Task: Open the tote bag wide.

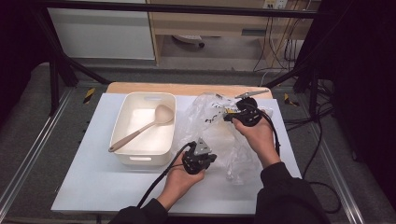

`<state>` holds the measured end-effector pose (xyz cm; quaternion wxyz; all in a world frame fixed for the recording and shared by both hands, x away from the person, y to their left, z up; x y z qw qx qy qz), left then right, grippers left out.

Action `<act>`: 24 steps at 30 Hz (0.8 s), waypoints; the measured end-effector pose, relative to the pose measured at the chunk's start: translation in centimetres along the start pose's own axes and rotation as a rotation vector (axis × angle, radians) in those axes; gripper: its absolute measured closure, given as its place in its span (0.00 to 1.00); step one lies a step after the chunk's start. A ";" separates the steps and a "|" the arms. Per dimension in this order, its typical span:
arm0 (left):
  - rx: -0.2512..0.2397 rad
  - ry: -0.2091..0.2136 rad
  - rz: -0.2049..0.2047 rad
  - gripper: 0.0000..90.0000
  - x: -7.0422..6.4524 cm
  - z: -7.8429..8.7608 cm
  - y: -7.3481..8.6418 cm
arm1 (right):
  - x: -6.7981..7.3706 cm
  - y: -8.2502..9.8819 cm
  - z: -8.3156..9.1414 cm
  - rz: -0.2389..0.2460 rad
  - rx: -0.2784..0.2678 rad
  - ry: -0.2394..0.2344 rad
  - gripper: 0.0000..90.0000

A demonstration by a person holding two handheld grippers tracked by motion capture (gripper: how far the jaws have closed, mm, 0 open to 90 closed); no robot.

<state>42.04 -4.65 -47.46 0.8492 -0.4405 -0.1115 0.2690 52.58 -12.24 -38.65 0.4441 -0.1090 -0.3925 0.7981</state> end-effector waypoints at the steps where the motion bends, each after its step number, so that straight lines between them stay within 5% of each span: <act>1: -0.002 0.001 -0.006 1.00 -0.1 0.3 -0.1 | 0.1 0.0 0.0 0.001 0.002 -0.004 1.00; 13: -0.066 0.039 0.016 1.00 -0.3 5.2 -2.0 | 0.8 0.8 -0.4 0.003 0.015 -0.018 1.00; 24: -0.090 -0.035 0.029 0.97 2.5 7.7 -3.1 | 0.8 1.1 -0.4 0.003 0.020 -0.020 1.00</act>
Point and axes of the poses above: each handheld gripper's, and its own axes: z roughly backward along the jaws, y roughly out of its underside, x roughly to its left, the point moved 10 cm from there along -z, roughly forward along the jaws, and after that the axes turned 1 degree about x, right-handed, at the moved point
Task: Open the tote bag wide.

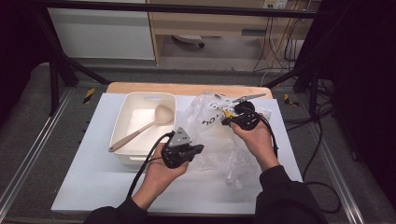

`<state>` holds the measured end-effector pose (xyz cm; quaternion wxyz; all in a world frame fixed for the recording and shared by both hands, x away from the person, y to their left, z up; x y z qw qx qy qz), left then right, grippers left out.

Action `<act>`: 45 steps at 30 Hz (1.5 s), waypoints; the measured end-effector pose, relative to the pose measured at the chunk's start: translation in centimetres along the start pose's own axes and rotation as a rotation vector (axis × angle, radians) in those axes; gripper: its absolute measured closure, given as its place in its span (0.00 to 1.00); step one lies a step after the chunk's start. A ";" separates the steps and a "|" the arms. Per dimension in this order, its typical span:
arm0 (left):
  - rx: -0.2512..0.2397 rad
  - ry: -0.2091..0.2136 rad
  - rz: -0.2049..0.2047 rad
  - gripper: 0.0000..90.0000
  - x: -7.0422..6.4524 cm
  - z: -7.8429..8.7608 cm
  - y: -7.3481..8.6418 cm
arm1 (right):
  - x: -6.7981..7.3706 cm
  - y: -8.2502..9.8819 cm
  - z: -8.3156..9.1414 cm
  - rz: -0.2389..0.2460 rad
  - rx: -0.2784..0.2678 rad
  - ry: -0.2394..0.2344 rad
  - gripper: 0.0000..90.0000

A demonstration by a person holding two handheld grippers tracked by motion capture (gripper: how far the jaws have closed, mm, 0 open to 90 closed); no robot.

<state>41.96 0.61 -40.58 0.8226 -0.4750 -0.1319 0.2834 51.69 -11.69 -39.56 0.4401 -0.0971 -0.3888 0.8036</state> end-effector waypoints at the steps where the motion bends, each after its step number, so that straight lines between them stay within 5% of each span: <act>1: 0.006 -0.015 0.012 0.89 0.3 0.1 0.0 | 0.0 0.0 0.0 0.000 0.001 0.001 1.00; 3: 0.015 -0.031 0.025 0.75 0.7 0.3 0.0 | 0.0 0.1 0.0 0.000 0.002 0.000 1.00; 10: -0.006 -0.016 0.041 0.52 1.5 1.6 -0.7 | -0.3 0.4 0.1 -0.006 0.002 0.002 1.00; 19: -0.033 -0.058 0.072 0.26 4.7 4.3 -1.8 | -0.4 0.5 0.2 -0.007 0.002 0.002 1.00; 30: -0.012 -0.128 0.103 0.10 8.2 6.2 -0.8 | -0.3 0.8 0.1 -0.001 0.012 0.002 1.00; 45: -0.026 -0.193 0.128 0.08 12.0 8.7 -0.3 | -0.3 0.8 0.4 0.001 0.009 -0.002 1.00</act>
Point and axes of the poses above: each handheld gripper's, and its own axes: z roughly backward along the jaws, y roughly out of its underside, x roughly to its left, the point moved 10 cm from there along -z, roughly forward along the jaws, and after that the axes turned 1 degree about x, right-handed, at the moved point
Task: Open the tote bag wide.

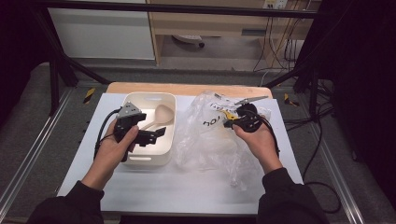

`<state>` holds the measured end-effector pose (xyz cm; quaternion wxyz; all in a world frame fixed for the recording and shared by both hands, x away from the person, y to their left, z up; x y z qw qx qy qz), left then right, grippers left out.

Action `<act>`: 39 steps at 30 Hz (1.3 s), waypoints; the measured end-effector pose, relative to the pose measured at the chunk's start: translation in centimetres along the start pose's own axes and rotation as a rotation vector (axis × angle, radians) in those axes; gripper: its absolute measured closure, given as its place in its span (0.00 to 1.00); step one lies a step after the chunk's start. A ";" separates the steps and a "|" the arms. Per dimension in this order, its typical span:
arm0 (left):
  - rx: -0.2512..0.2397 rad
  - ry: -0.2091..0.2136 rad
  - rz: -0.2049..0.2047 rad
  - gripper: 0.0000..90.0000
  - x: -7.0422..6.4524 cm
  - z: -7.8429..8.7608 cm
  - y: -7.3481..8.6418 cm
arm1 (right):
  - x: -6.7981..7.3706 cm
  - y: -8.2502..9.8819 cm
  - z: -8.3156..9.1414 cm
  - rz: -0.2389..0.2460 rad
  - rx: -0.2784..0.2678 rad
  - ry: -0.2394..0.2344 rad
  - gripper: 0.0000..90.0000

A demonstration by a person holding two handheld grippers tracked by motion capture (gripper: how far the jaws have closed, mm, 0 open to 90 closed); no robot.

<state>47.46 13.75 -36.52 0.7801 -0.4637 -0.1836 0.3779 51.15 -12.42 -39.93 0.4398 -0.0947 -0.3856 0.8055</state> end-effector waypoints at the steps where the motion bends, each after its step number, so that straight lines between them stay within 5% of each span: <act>1: -0.003 -0.005 0.000 0.08 0.3 0.1 0.0 | 0.0 0.0 0.0 -0.001 -0.001 -0.001 1.00; 20: -0.024 -0.075 0.034 0.07 4.0 1.7 0.0 | 0.1 0.0 -0.2 0.003 -0.004 -0.004 1.00; 39: -0.009 -0.074 0.035 0.07 5.6 2.8 0.7 | 0.2 0.5 -0.3 0.007 0.000 -0.011 1.00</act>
Point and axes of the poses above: each handheld gripper's, and its own axes: z roughly backward along the jaws, y roughly out of its underside, x roughly to its left, the point moved 10 cm from there along -z, roughly forward along the jaws, and after that the axes turned 1 degree about x, right-handed, at the moved point
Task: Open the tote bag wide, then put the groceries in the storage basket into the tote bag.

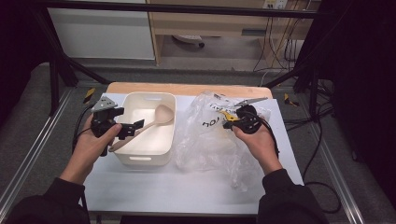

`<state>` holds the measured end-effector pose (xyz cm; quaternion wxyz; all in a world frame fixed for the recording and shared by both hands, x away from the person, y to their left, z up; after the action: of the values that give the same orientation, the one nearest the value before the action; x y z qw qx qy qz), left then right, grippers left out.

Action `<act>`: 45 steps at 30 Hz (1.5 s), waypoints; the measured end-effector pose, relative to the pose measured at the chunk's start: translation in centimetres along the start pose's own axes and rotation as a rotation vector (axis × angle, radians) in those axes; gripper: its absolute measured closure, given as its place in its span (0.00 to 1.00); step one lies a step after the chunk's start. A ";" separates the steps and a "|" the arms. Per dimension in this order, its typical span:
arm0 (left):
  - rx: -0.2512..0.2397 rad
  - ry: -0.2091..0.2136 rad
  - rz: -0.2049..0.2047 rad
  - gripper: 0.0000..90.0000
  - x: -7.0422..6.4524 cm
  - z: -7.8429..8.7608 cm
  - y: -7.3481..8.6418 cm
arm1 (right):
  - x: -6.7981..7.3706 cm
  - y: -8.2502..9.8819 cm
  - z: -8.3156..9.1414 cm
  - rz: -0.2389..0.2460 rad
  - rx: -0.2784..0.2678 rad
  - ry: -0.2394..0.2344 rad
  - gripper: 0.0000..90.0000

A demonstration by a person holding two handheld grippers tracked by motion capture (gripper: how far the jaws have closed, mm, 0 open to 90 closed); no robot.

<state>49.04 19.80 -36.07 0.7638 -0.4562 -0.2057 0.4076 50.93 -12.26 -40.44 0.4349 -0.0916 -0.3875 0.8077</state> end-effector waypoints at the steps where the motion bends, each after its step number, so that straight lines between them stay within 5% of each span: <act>1: 0.001 0.001 -0.001 0.07 0.1 0.0 0.0 | 0.0 0.0 0.0 0.000 -0.001 0.001 1.00; 25: 0.011 0.037 0.015 0.07 1.3 0.2 1.2 | -0.2 1.0 -0.3 -0.006 0.014 0.000 1.00; 45: 0.084 0.032 0.003 0.17 0.7 -1.6 3.7 | -0.2 2.2 -0.9 -0.008 0.037 -0.007 1.00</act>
<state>48.90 20.50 -40.12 0.7849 -0.4305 -0.1754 0.4097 50.09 -12.61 -42.61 0.4385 -0.0789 -0.3745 0.8132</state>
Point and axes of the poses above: each handheld gripper's, and its own axes: z roughly backward along the jaws, y roughly out of its underside, x roughly to its left, the point moved 10 cm from there along -z, roughly forward along the jaws, and after that the axes turned 1 degree about x, right-handed, at the moved point
